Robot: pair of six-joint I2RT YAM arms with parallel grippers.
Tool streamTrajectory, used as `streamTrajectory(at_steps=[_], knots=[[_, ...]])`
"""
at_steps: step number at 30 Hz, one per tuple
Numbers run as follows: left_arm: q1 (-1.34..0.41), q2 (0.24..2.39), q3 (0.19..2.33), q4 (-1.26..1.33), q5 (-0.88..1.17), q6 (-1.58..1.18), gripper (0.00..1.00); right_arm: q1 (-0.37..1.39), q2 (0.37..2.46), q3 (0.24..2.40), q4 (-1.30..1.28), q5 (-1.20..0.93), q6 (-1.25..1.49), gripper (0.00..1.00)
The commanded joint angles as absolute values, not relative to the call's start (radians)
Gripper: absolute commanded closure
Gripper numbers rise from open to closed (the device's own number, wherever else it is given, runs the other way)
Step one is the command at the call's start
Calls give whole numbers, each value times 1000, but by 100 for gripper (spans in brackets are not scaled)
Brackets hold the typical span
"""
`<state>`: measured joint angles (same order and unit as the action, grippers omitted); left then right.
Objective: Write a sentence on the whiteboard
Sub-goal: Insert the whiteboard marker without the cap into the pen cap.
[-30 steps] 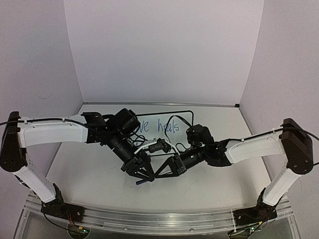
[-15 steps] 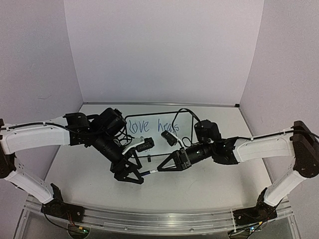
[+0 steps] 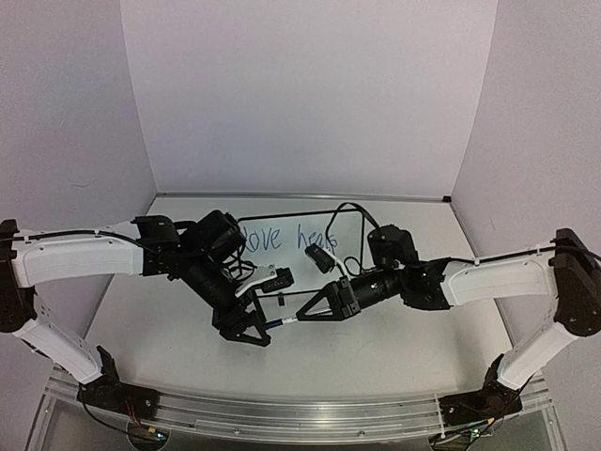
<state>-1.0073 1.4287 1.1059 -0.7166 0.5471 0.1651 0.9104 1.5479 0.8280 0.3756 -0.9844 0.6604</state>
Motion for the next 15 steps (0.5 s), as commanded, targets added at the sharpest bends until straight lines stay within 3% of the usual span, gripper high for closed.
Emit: streamTrajectory(at_steps=[1,5,11,13,15], knots=[[-1012,1436,1158,-724,575,182,40,909,1521,827,416,-988,670,100],[-1012,1446,1165,-718,601,183,53,909,1531,831,416,-991,672,100],[-1014,1463,1174,-728,641,196,84,910,1534,834,417,-993,672,100],[-1014,1461,1173,-727,647,199,98,910,1536,834,417,-995,672,100],[-1014,1460,1172,-724,660,200,100,910,1539,834,416,-998,673,100]])
